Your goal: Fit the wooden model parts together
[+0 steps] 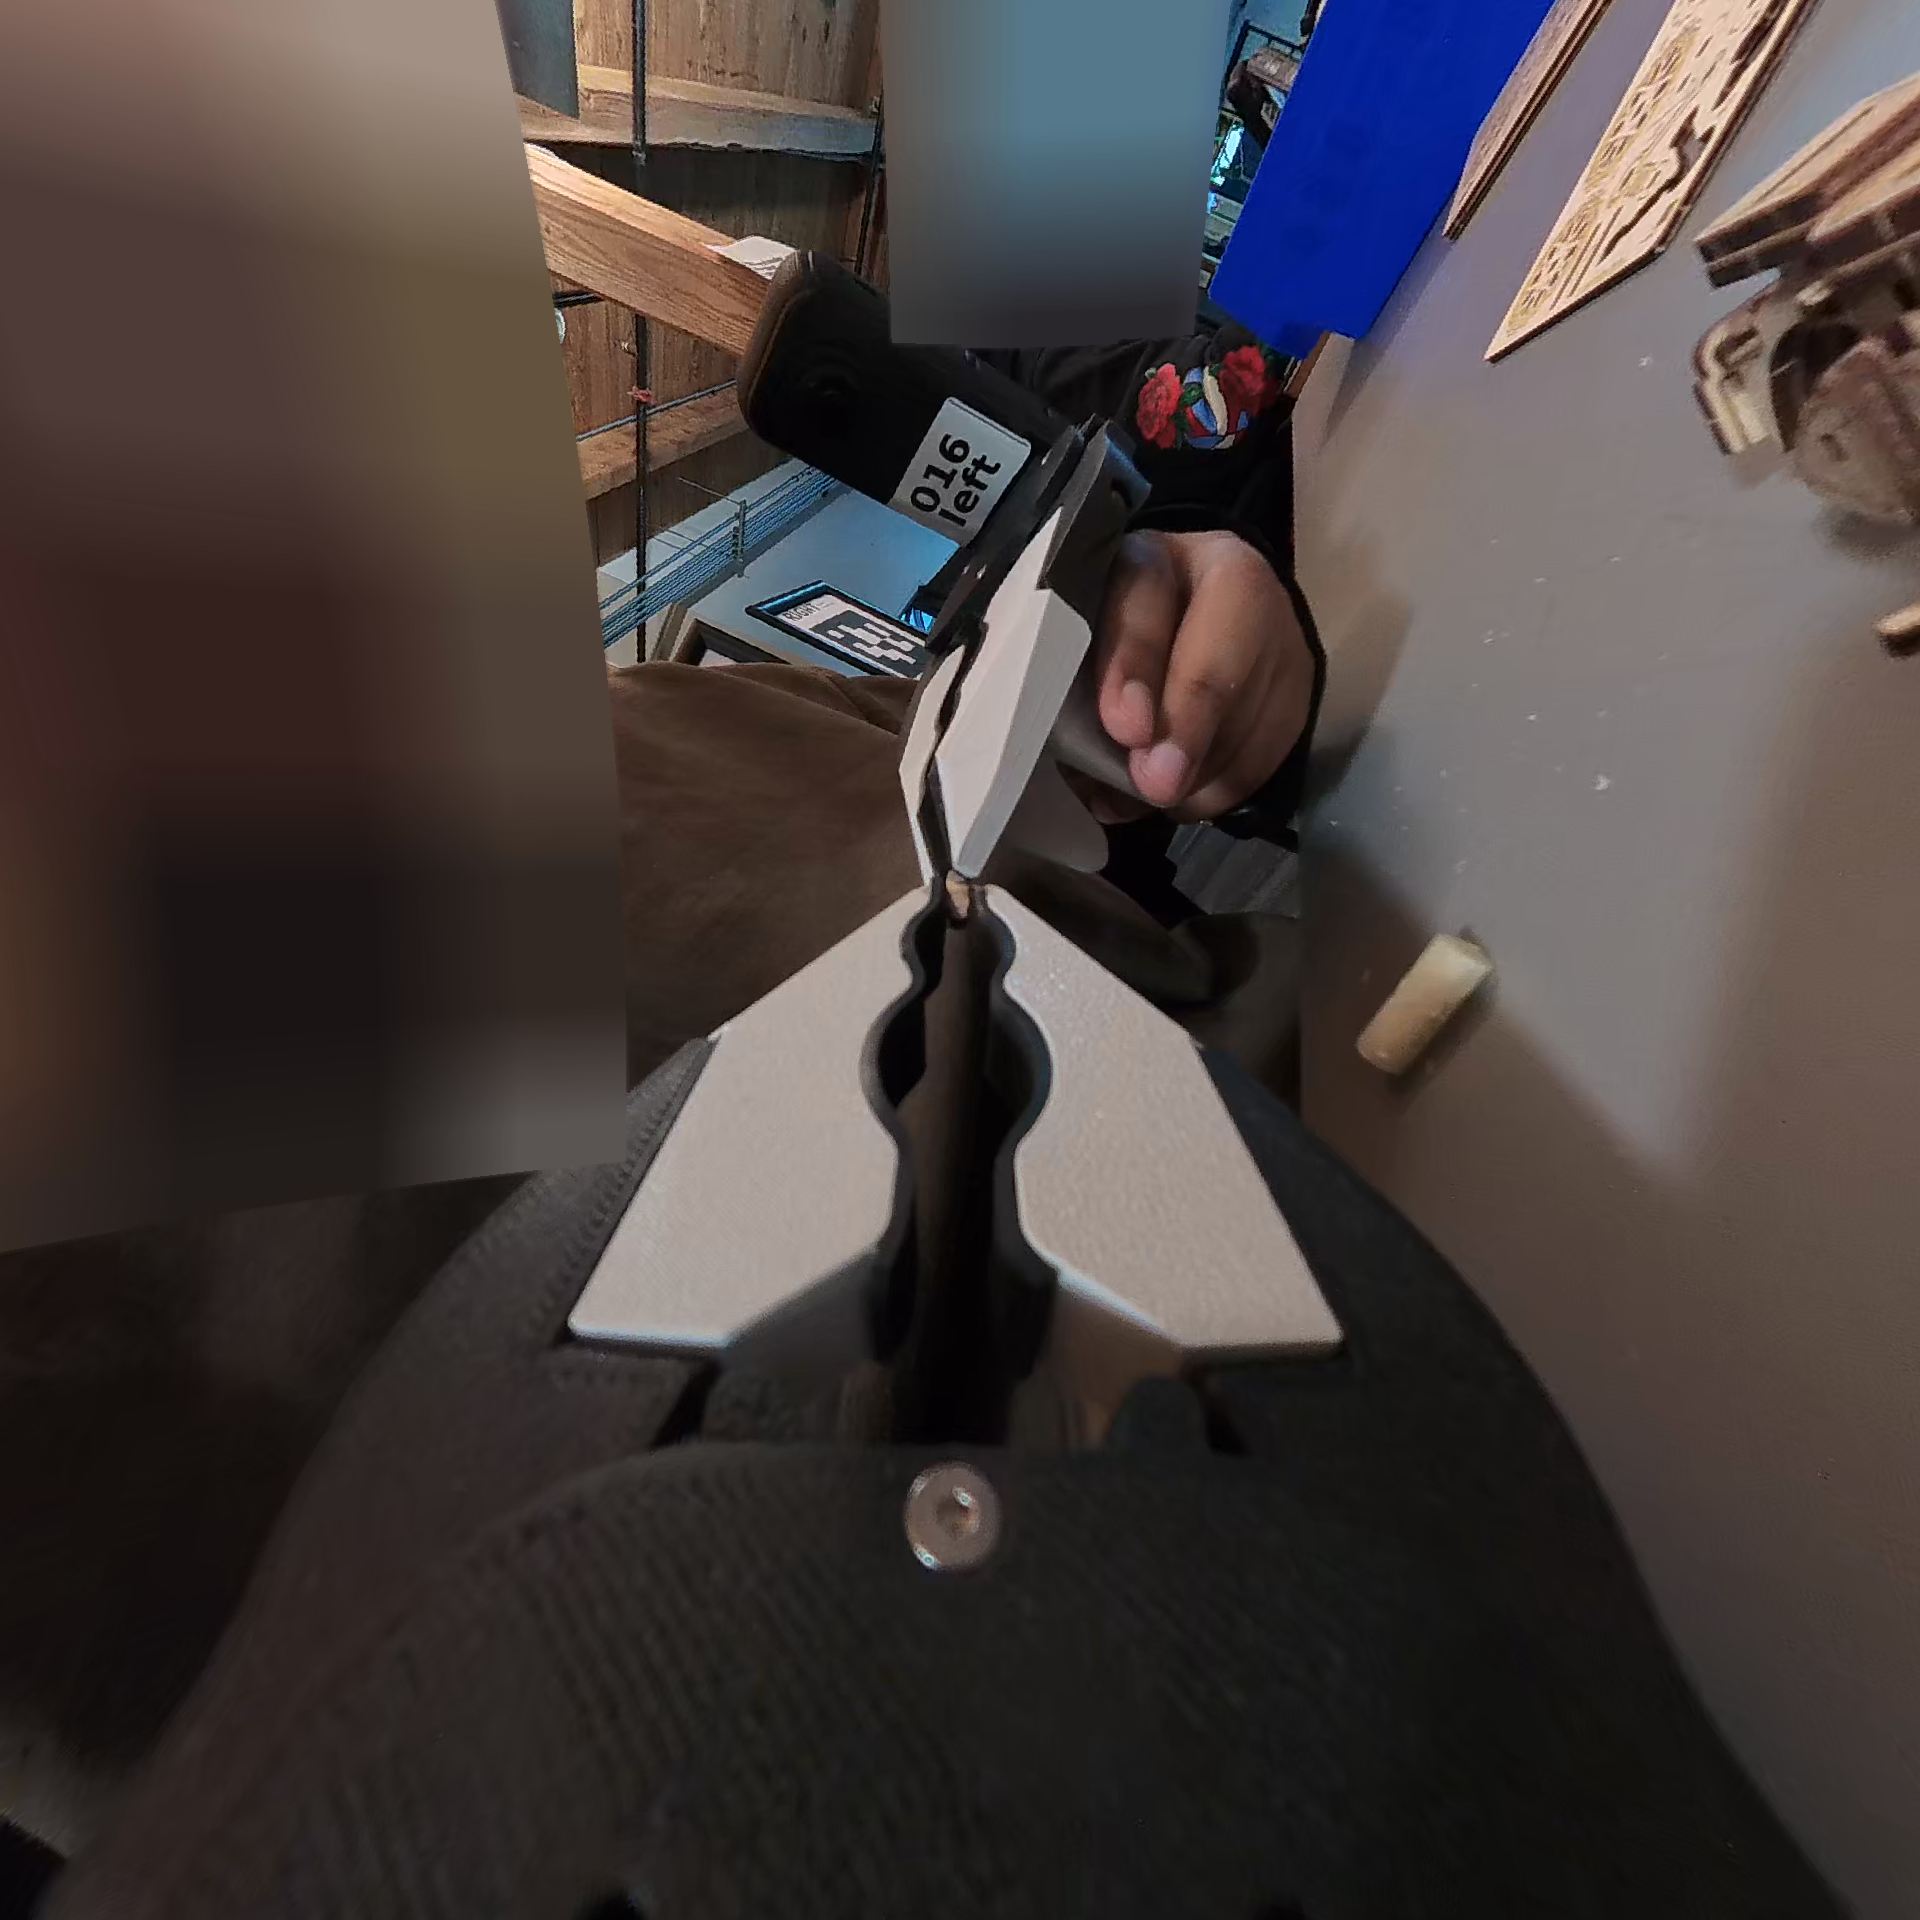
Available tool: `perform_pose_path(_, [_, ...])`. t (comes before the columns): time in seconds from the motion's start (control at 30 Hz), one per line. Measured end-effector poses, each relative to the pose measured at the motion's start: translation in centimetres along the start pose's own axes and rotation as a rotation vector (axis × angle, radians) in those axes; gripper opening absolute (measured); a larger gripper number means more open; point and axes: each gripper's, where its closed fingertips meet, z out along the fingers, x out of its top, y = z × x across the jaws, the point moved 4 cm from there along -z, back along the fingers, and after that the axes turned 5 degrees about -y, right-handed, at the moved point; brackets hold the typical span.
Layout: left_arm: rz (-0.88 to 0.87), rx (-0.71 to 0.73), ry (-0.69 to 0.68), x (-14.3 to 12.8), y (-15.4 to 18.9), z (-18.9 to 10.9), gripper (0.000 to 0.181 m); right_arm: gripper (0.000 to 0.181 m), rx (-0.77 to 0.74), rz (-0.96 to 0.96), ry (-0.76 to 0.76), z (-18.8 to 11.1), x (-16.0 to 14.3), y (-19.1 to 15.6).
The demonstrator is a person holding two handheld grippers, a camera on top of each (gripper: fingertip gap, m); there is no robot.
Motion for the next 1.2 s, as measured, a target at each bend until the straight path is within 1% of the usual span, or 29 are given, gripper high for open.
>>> perform_pose_path(0.37, [0.090, 0.035, -0.033, -0.15, 0.30, 0.04, 0.004, 0.003, 0.011, 0.018, -0.009, 0.10, -0.26, -0.15])
perform_pose_path(0.53, [0.176, 0.083, -0.063, -0.20, 0.47, 0.08, 0.003, 0.003, 0.019, 0.038, -0.007, 0.29, -0.45, -0.12])
perform_pose_path(0.67, [0.210, 0.112, -0.083, -0.29, 0.52, 0.17, 0.003, 0.002, 0.017, 0.049, -0.004, 0.33, -0.50, 0.01])
perform_pose_path(1.07, [0.267, 0.199, -0.113, -0.38, 0.31, 0.44, 0.003, 0.002, 0.028, 0.095, 0.028, 0.07, -0.39, 0.22])
perform_pose_path(1.2, [0.223, 0.197, -0.088, -0.08, 0.11, 0.44, 0.003, 0.002, 0.027, 0.088, 0.049, -0.10, 0.03, 0.23])
